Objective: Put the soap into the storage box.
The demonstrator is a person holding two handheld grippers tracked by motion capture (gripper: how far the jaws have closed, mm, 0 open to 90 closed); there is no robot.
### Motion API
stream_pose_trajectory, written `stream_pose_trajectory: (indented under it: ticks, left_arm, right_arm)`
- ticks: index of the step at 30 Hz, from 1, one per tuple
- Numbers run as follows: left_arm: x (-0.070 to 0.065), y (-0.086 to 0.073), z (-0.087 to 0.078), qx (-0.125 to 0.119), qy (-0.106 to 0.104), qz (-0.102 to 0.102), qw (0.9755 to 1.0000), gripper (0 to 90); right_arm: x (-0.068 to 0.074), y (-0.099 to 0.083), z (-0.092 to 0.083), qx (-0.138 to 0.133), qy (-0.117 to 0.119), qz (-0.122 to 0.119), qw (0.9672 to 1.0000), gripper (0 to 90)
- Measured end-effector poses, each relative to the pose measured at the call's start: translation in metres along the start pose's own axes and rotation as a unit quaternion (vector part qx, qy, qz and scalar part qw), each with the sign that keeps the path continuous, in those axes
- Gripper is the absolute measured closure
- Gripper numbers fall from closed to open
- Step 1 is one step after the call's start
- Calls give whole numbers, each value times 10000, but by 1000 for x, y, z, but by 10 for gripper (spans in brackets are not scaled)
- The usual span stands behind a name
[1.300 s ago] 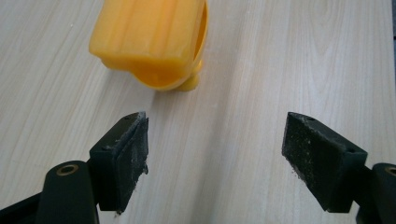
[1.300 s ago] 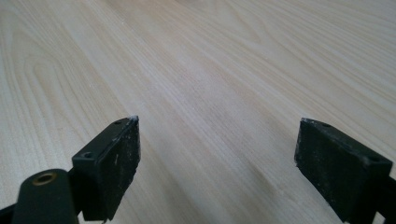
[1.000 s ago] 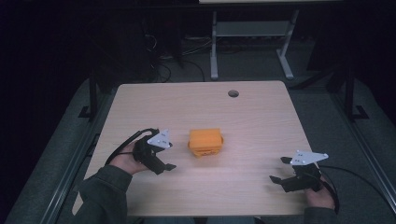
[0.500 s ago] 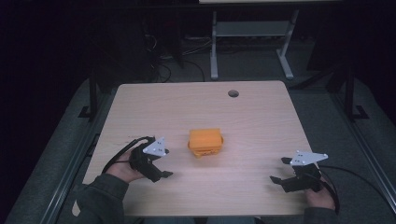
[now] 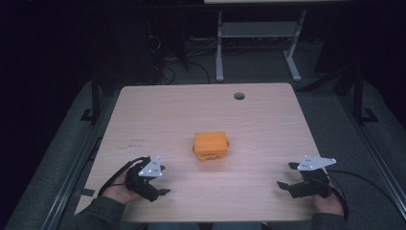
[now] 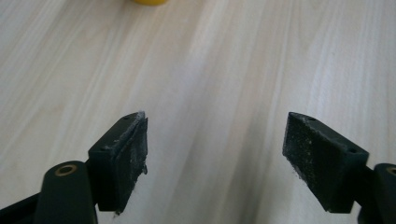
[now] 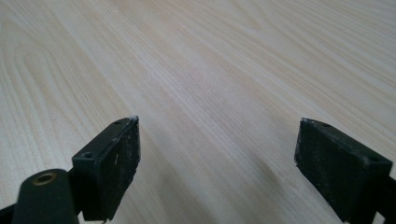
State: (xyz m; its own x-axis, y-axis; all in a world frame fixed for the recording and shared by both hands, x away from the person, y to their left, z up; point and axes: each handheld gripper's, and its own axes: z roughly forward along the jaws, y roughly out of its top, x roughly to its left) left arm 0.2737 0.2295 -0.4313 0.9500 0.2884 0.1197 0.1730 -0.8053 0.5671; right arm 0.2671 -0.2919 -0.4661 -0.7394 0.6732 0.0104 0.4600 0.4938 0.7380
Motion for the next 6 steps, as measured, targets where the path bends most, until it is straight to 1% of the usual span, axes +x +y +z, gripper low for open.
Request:
stream_pose_trajectory:
  ticks: [1,2,3,4,5,6]
  left_arm:
    - [-1,-4,0,39,48,-16,10000,222]
    - [-2,-7,0,42,35,-92,9999,220]
    - [-2,-11,1,71,24,-127,9999,215]
    - [-2,-14,1,160,44,-125,9998,212]
    - [-2,-15,1,168,62,-172,9997,207]
    - [-2,-15,1,168,62,-172,9997,200]
  right_arm:
    - [0,0,-1,-19,0,-12,10000,137]
    - [0,0,-1,-33,-9,-12,10000,137]
    - [0,0,-1,-35,-3,-4,10000,137]
    - [0,0,-1,-35,-1,-11,10000,137]
    - [0,0,-1,-23,9,-21,10000,137]
    - [0,0,-1,-23,9,-21,10000,137]
